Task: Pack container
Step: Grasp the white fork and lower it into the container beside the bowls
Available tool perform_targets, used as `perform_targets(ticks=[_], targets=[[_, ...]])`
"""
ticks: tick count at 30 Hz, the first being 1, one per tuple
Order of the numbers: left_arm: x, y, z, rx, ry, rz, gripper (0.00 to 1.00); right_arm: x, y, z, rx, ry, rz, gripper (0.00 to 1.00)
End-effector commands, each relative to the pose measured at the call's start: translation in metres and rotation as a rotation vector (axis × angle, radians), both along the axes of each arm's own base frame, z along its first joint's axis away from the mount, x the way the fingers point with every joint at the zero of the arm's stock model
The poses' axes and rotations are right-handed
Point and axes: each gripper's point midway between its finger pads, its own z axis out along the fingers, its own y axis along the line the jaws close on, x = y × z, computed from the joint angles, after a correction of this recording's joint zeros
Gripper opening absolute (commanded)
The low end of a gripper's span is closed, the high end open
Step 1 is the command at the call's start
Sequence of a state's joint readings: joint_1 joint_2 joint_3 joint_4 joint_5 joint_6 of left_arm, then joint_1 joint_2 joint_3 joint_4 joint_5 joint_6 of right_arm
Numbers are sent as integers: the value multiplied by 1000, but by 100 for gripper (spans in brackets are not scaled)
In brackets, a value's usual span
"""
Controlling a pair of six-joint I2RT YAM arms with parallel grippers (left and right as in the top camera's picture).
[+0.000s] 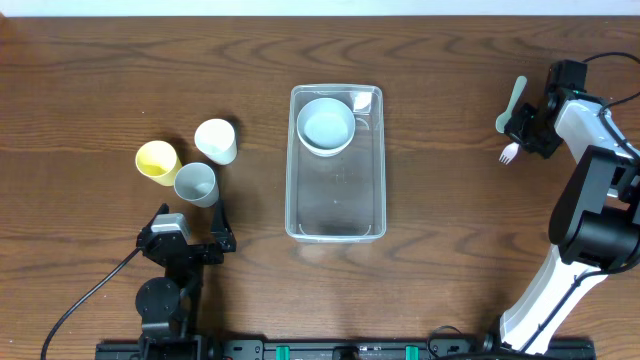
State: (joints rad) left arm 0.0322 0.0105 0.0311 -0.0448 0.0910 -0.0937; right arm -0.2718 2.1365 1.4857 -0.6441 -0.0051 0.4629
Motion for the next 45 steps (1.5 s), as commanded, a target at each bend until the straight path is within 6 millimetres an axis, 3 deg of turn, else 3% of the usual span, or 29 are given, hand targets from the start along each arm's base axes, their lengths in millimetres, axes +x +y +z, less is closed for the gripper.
perform_targets(ticks=[1, 9, 17, 20, 24, 26, 30, 37, 45], targets=[[0, -1, -16, -3, 38, -6, 98, -12, 8, -20, 47, 61, 5, 2], [0, -1, -16, -3, 38, -6, 98, -12, 13, 5, 71, 28, 21, 1], [0, -1, -16, -3, 38, -6, 98, -4, 33, 81, 129, -134, 98, 4], [0, -1, -16, -3, 38, -6, 98, 0, 58, 119, 202, -241, 199, 5], [0, -1, -16, -3, 38, -6, 98, 2, 109, 168, 328, -376, 359, 7], [0, -1, -16, -3, 38, -6, 98, 1, 136, 184, 369, -411, 427, 8], [0, -1, -16, -3, 38, -6, 98, -3, 184, 191, 394, -415, 538, 9], [0, -1, -16, -3, 38, -6, 98, -13, 282, 183, 392, -385, 707, 11], [0, -1, -16, -3, 38, -6, 98, -25, 335, 160, 304, -325, 705, 12]])
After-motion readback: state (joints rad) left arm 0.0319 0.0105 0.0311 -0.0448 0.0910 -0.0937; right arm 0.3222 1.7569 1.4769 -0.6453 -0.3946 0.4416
